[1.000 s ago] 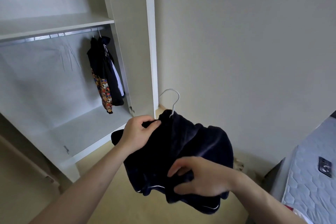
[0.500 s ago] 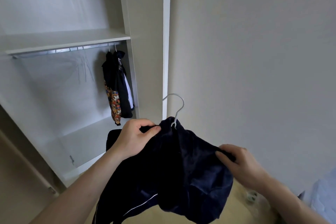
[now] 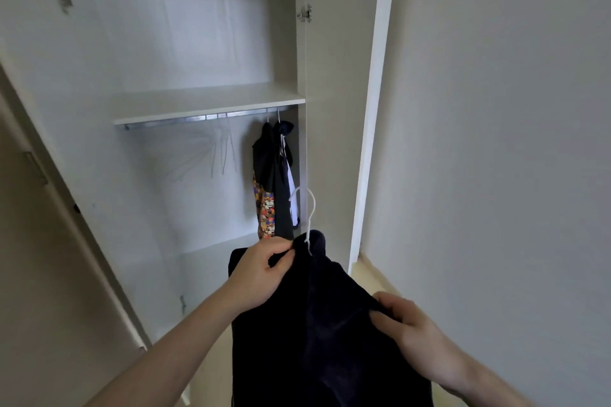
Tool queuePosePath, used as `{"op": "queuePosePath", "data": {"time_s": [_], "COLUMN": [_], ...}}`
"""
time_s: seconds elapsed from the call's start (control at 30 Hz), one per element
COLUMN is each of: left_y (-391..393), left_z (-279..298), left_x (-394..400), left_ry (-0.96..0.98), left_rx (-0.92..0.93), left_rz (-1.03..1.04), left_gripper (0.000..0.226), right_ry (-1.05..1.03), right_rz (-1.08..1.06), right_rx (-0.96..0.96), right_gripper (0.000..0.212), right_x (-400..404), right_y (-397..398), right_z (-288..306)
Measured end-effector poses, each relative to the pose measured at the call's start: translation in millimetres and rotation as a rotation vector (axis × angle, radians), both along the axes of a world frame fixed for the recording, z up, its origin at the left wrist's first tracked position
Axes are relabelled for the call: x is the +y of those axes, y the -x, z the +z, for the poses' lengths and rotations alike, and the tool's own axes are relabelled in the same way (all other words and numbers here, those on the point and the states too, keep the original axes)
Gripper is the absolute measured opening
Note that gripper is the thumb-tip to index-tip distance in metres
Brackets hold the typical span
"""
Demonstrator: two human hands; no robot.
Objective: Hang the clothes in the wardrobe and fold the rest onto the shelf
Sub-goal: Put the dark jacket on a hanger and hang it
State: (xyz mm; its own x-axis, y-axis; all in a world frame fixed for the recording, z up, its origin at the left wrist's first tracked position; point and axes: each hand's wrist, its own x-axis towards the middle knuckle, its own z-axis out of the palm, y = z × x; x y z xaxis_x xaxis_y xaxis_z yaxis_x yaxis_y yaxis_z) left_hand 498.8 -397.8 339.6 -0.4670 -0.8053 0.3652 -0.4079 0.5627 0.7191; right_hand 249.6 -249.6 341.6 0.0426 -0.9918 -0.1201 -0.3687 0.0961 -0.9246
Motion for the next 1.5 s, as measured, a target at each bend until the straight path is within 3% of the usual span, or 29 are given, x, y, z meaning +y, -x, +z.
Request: {"op": "queuePosePath", "data": {"time_s": [0.13,0.23,0.33,0.57,0.8,1.3,1.5], "left_y": [14.6,19.8,25.5,15.4,-43.8,-135.4,-149.4], "left_z": [2.0,-1.9,2.7,23.0,40.1,119.8,142.5], "left_x": [-30.5,-65.1,-103.3,-182.5,-255.1,-506.8,-587.2], "left_ry": [0.073,0.051,0.030,-0.091,-0.176,0.152,0.097], "left_rx": [-0.064,-0.233,-0.323,-0.245,-0.177,-0.205,-0.322], "left_rz": [-0.039,0.048,0.169,0.372,0.552,0.530,0.566], "left_gripper": [0.021,0.054,0.070,0.050,0.049,0.043,0.048], "right_ry": [0.014,0.004,0.024,0.045,0.084,0.072,0.069], "right_rz": [-0.008,0.009,0.038,0.100,0.023,-0.222,-0.276], "right_rx": [-0.016,-0.082,-0.108,-0.203,-0.314,-0.304,-0.265], "right_gripper": [0.021,0.016,0.022,0.031,0.037,0.016,0.014], "right_x": [-59.8,-107.0,-155.3,-260.6,-347.6,-544.6,-617.6], "right_y": [4.8,11.0,19.0,17.9,-9.2,-92.8,-117.0], "right_z": [-8.6,-13.7,-15.5,-18.5,-20.6,-42.3,-55.4]}}
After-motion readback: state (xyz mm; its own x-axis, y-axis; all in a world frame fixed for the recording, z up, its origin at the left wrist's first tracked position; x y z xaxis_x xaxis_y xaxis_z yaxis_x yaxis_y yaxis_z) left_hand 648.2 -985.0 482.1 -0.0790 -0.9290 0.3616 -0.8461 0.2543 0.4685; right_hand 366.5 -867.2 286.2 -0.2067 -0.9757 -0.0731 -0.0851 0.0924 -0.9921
